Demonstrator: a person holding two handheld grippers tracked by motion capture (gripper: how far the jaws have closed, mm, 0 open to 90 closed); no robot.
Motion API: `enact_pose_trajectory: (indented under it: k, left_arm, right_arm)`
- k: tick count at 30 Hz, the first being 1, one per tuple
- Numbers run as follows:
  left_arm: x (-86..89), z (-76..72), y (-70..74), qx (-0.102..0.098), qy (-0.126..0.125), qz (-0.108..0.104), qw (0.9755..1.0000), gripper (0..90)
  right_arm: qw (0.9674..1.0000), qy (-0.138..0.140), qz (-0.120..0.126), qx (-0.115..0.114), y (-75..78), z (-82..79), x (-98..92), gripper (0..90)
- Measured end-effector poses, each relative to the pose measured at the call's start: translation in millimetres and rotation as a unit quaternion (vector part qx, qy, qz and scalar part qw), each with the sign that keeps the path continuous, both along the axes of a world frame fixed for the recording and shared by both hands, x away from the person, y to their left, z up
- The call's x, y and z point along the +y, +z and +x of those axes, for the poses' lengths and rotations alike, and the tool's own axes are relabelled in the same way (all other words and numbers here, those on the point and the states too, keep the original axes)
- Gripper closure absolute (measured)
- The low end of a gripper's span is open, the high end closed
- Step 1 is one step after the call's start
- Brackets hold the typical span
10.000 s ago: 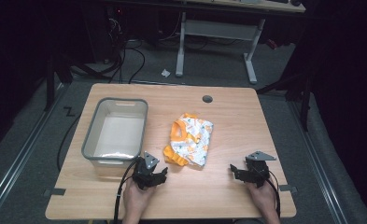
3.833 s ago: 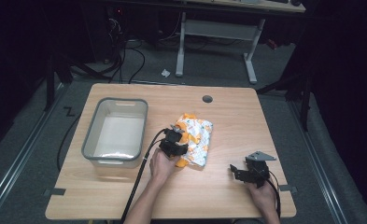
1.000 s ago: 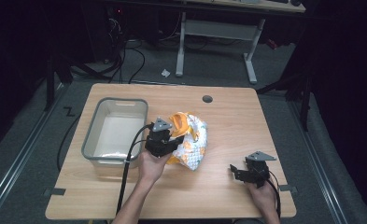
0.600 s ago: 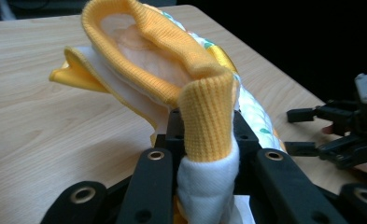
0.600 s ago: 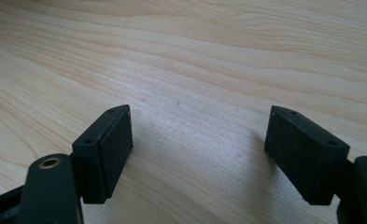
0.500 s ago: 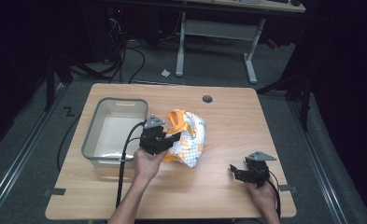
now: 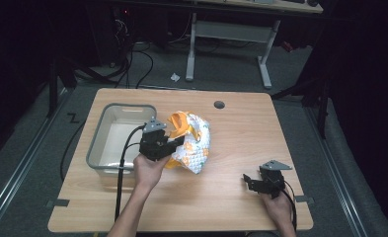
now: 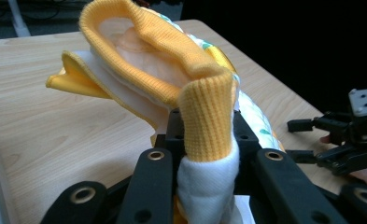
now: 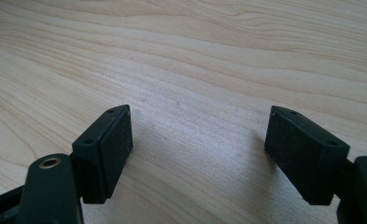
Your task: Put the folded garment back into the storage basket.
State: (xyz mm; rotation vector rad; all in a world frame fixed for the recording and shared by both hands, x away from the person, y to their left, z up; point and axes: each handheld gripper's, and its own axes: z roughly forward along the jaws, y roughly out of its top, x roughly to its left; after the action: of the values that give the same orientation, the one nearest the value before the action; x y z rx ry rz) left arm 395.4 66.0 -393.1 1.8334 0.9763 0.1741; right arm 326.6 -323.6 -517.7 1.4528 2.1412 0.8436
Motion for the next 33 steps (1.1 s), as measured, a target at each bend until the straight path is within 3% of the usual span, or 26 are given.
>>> enact_pose_trajectory:
  k: [33]
  left_arm:
    - [36.8,0.7,17.9,-0.019,0.037,0.011,0.9991,75.3]
  right_arm:
    - [1.0000,-0.001,0.000,0.000,0.0,-0.1,0.0,23.7]
